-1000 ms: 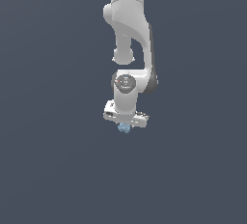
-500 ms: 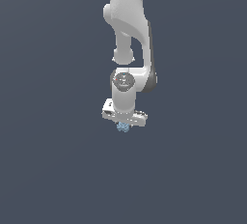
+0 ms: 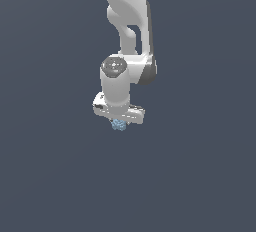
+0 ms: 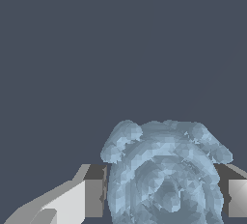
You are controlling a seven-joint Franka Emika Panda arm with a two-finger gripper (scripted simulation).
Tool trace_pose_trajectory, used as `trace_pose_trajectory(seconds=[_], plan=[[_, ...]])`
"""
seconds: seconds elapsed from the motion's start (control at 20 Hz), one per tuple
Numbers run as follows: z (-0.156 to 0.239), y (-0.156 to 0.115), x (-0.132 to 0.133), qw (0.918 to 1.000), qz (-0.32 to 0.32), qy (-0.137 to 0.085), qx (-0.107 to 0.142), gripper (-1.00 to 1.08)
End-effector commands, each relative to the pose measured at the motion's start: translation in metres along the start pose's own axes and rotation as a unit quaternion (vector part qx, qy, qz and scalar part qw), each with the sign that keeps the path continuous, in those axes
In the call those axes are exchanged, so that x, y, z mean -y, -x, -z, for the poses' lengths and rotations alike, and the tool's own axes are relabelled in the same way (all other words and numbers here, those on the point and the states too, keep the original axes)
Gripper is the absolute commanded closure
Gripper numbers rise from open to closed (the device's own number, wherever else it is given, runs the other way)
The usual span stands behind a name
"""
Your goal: Pick up the object and move it to a goal position.
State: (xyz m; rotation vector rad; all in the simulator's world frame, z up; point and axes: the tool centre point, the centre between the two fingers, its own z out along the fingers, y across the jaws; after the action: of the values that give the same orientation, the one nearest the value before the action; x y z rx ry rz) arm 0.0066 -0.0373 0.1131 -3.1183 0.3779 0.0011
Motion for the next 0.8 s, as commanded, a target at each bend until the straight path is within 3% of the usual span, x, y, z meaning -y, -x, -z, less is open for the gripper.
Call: trace_pose_trajectory(seconds=[0.0,0.75], plan=[[0.025,-0.004,-0.015,1.0000,0.000,0.000,0.000,1.08],[0.183,-0.031,-0.107,1.0000,0.000,0.000,0.000,1.08]])
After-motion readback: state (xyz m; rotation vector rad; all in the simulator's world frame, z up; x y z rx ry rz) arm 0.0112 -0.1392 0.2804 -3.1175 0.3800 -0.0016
